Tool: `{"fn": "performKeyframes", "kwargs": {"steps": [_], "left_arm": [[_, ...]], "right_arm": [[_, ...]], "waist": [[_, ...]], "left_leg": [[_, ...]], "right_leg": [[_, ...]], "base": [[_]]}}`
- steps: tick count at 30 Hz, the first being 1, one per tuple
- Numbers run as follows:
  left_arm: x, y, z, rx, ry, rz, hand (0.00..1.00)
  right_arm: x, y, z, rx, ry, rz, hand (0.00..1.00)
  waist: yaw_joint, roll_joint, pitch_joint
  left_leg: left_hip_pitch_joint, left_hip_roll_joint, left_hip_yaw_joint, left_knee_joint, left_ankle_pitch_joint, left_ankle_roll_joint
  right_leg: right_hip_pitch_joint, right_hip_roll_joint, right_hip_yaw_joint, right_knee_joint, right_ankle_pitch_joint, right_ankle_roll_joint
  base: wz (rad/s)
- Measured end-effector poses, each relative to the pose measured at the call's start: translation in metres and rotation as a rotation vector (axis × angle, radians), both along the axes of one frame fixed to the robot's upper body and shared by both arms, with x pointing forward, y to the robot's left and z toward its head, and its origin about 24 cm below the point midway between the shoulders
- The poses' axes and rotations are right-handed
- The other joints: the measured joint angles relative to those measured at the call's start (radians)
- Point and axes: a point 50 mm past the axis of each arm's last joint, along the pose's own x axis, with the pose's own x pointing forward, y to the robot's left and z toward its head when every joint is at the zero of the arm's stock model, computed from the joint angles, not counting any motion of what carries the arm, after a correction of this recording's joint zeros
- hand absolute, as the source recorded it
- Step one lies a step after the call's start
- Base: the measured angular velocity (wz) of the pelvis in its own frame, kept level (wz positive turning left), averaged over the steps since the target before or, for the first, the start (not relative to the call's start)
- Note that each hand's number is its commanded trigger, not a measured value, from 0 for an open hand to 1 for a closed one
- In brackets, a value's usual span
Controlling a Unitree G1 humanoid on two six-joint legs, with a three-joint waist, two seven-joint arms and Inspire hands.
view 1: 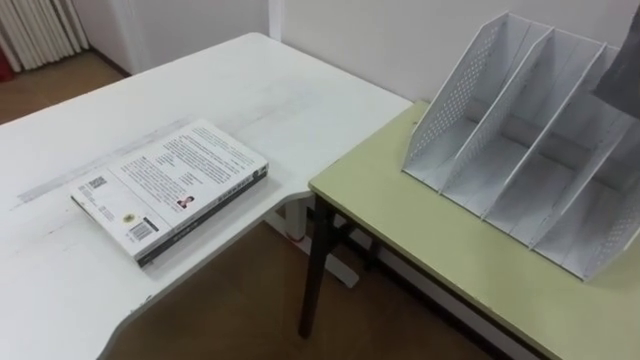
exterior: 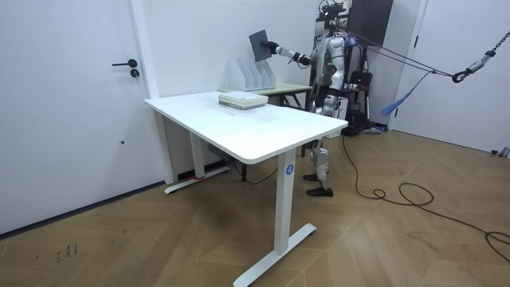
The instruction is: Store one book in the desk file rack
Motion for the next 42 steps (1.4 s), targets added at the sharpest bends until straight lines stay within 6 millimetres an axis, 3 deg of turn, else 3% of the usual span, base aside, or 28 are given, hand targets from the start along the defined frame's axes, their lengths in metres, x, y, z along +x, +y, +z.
{"fn": "performKeyframes", "kwargs": {"steps": [8,15,23,33,34,35,36,42], "left_arm": [[0.002,0.000,0.001,-0.004,-0.005,-0.004,0.00],[0.001,0.001,0.001,-0.010,-0.006,0.004,0.00],[0.001,0.003,0.002,0.001,0.002,-0.006,0.00],[0.001,0.004,0.002,0.003,0.012,0.004,0.00],[0.001,0.004,0.002,0.004,0.012,0.007,0.00],[0.001,0.004,0.002,0.004,0.011,0.009,0.00],[0.001,0.004,0.002,0.004,0.011,0.009,0.00],[0.000,0.005,0.002,0.009,0.013,0.010,0.00]], "right_arm": [[0.004,-0.011,-0.029,0.053,0.129,0.018,1.00],[0.003,-0.017,-0.030,0.053,0.144,0.002,1.00],[0.004,-0.022,-0.047,0.081,0.229,0.018,1.00],[0.009,-0.032,-0.047,0.113,0.282,-0.013,1.00],[0.009,-0.032,-0.048,0.117,0.286,-0.015,0.87],[0.009,-0.033,-0.048,0.117,0.288,-0.015,0.52],[0.009,-0.033,-0.048,0.118,0.289,-0.015,0.01],[0.009,-0.033,-0.048,0.117,0.290,-0.017,0.00]], "waist": [[0.009,-0.001,0.0004],[0.010,-0.005,0.0004],[0.010,-0.015,0.0015],[0.011,-0.018,0.0032],[0.011,-0.020,0.0044],[0.011,-0.022,0.0053],[0.011,-0.022,0.0055],[0.011,-0.025,0.0040]], "left_leg": [[-0.003,0.000,-0.004,0.004,0.000,0.000],[-0.012,-0.001,-0.005,0.005,0.000,0.000],[-0.015,-0.001,-0.007,0.004,0.001,0.000],[-0.013,-0.010,-0.021,0.006,0.006,0.005],[-0.013,-0.011,-0.021,0.006,0.006,0.006],[-0.014,-0.013,-0.021,0.006,0.007,0.008],[-0.014,-0.013,-0.021,0.007,0.007,0.008],[-0.014,-0.015,-0.021,0.008,0.008,0.010]], "right_leg": [[0.001,-0.001,-0.004,0.002,0.000,0.000],[-0.009,-0.001,-0.005,0.003,0.000,0.000],[-0.011,-0.003,-0.013,0.004,0.000,0.000],[-0.011,-0.015,-0.036,0.017,-0.002,0.003],[-0.011,-0.017,-0.037,0.018,-0.003,0.003],[-0.011,-0.018,-0.038,0.018,-0.003,0.003],[-0.011,-0.019,-0.038,0.019,-0.003,0.004],[-0.011,-0.022,-0.042,0.020,-0.004,0.006]], "base": [[0.00],[0.00],[0.00],[0.03],[0.00],[0.00],[0.00],[0.00]]}}
